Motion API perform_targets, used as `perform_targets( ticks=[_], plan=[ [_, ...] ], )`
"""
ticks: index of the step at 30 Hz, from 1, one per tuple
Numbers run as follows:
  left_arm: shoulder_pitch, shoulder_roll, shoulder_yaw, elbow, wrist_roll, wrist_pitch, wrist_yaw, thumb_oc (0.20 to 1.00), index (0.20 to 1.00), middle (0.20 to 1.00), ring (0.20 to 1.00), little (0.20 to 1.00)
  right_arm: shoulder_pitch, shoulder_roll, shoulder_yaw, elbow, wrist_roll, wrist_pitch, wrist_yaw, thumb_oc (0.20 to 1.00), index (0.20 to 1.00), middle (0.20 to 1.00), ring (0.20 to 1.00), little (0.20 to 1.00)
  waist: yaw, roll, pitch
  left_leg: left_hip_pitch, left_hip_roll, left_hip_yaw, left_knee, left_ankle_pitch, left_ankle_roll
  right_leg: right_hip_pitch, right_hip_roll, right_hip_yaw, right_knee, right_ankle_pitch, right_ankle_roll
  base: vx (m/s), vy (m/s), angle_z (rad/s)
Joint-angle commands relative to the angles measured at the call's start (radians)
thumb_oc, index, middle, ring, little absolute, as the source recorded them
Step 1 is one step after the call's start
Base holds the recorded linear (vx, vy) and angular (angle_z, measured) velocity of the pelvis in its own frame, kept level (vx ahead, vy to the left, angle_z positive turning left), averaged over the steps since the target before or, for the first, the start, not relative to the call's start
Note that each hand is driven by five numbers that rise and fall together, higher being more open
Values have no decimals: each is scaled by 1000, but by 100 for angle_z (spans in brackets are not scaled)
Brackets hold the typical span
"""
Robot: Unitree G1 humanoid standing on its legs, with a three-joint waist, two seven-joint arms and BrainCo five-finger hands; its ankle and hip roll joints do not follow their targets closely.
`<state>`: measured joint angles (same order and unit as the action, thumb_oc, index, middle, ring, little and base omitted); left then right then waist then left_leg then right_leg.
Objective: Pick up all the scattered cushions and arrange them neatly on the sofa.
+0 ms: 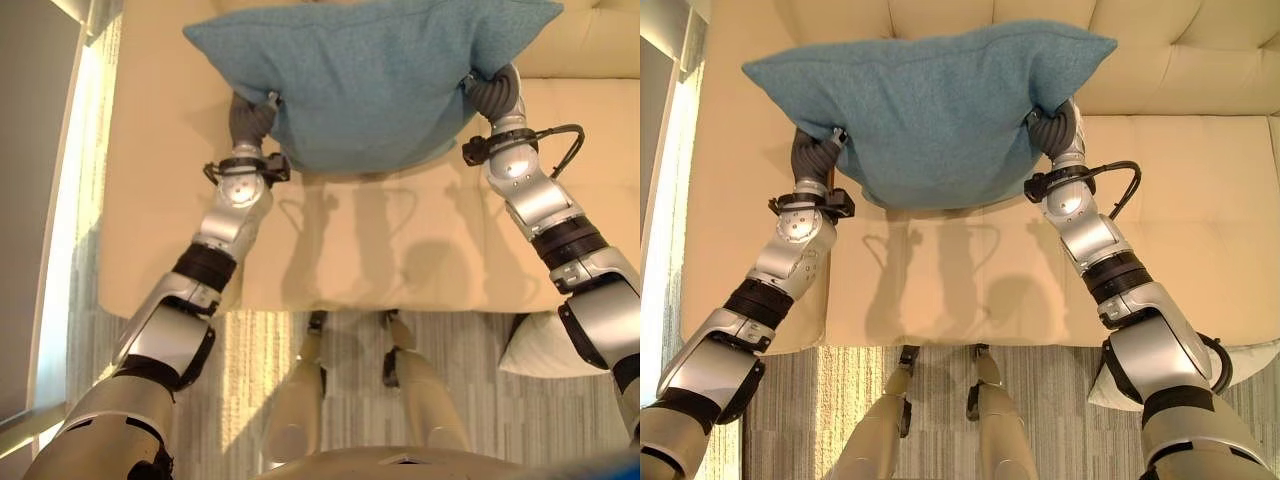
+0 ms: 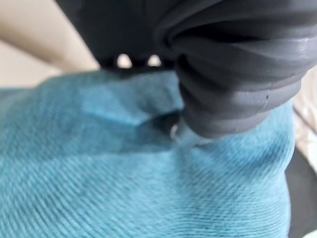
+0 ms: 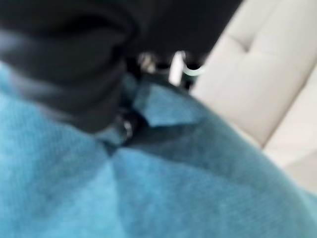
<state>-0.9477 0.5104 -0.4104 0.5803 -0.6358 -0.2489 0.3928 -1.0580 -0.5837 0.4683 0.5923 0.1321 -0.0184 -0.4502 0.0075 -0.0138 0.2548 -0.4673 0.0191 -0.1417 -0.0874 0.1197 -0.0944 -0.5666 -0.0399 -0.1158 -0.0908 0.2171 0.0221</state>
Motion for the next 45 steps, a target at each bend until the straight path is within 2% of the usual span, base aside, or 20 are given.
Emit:
perform_targets(
  ticks=[1,11,12,13,14,15,23,31,35,36,38,39,40,42,45],
  plan=[
    [-191,25,-53,23,64,-67,-43,200,200,200,200,200,-140,46,42,10,-32,-80,-2,200,200,200,200,200,1,-27,-32,-11,-60,36,0,-3,11,43,-44,12,3,-55,116,3,3,-3],
    [-438,89,-155,287,44,-49,-33,200,200,200,200,200,-389,47,191,268,31,-85,-23,200,200,200,200,200,31,-25,-37,-122,-60,13,0,22,6,-67,-27,6,3,-51,125,2,-1,0],
    [-465,90,-168,320,47,-40,-30,561,561,561,561,561,-417,49,212,304,36,-80,-22,200,200,200,200,200,35,-24,-37,-130,-61,11,0,25,6,-75,-26,5,3,-50,127,0,0,0],
    [-468,90,-169,322,46,-41,-31,947,947,947,947,947,-420,49,213,306,37,-81,-22,407,407,407,407,407,35,-24,-36,-131,-61,11,0,25,6,-76,-26,5,3,-50,127,0,0,0],
    [-503,88,-188,368,56,-30,-26,1000,1000,1000,1000,1000,-449,63,232,345,47,-77,-26,849,849,849,849,849,42,-24,-35,-138,-62,7,0,28,6,-85,-26,6,3,-47,127,0,0,0],
    [-551,82,-209,434,73,-16,-17,1000,1000,1000,1000,1000,-498,70,265,422,57,-63,-28,1000,1000,1000,1000,1000,52,-22,-38,-155,-64,2,0,35,5,-101,-26,4,3,-45,131,0,0,0],
    [-700,73,-284,581,102,4,-17,1000,1000,1000,1000,1000,-637,41,410,588,46,-20,-2,1000,1000,1000,1000,1000,84,-23,-54,-219,-80,-23,0,53,-1,-166,-24,-4,3,-40,138,10,-7,4],
    [-715,104,-224,638,-31,-1,-39,1000,1000,1000,1000,1000,-651,7,383,639,224,-25,26,1000,1000,1000,1000,1000,103,-32,-73,-232,-87,-27,0,50,-1,-184,-24,-5,3,-42,138,5,-2,5],
    [-707,169,-240,647,-17,5,-66,1000,1000,1000,1000,1000,-660,-38,401,639,239,-36,46,1000,1000,1000,1000,1000,106,-35,-75,-215,-83,-25,0,46,1,-171,-25,-2,3,-43,137,10,6,-2],
    [-697,225,-248,651,3,6,-81,1000,1000,1000,1000,1000,-663,-95,408,640,250,-42,58,1000,1000,1000,1000,1000,108,-37,-79,-206,-81,-23,0,43,0,-160,-26,1,3,-45,137,31,34,-1],
    [-681,249,-242,648,2,4,-84,1000,1000,1000,1000,1000,-657,-120,406,631,257,-47,59,1000,1000,1000,1000,1000,108,-38,-80,-200,-79,-21,0,41,1,-155,-27,1,3,-46,137,0,0,0],
    [-639,304,-220,629,-7,-4,-90,1000,1000,1000,1000,1000,-633,-181,391,612,275,-57,59,1000,1000,1000,1000,1000,103,-38,-82,-185,-77,-18,0,35,0,-140,-28,1,3,-49,138,0,0,0],
    [-638,304,-219,628,-7,-4,-90,1000,1000,1000,1000,1000,-632,-181,392,612,275,-57,59,1000,1000,1000,1000,1000,103,-37,-81,-184,-77,-18,0,35,0,-139,-28,1,3,-49,138,35,34,0],
    [-530,366,-148,558,-35,-28,-100,1000,1000,1000,1000,1000,-551,-264,350,569,283,-66,68,1000,1000,1000,1000,1000,95,-37,-79,-144,-73,-8,0,20,-1,-96,-31,-2,3,-59,137,21,2,0],
    [-354,396,-34,390,-66,-76,-98,1000,1000,1000,1000,1000,-420,-312,260,473,274,-86,58,1000,1000,1000,1000,1000,93,-38,-78,-87,-68,6,0,0,-3,-39,-33,-14,3,-71,135,25,-9,-1]
  ],
)
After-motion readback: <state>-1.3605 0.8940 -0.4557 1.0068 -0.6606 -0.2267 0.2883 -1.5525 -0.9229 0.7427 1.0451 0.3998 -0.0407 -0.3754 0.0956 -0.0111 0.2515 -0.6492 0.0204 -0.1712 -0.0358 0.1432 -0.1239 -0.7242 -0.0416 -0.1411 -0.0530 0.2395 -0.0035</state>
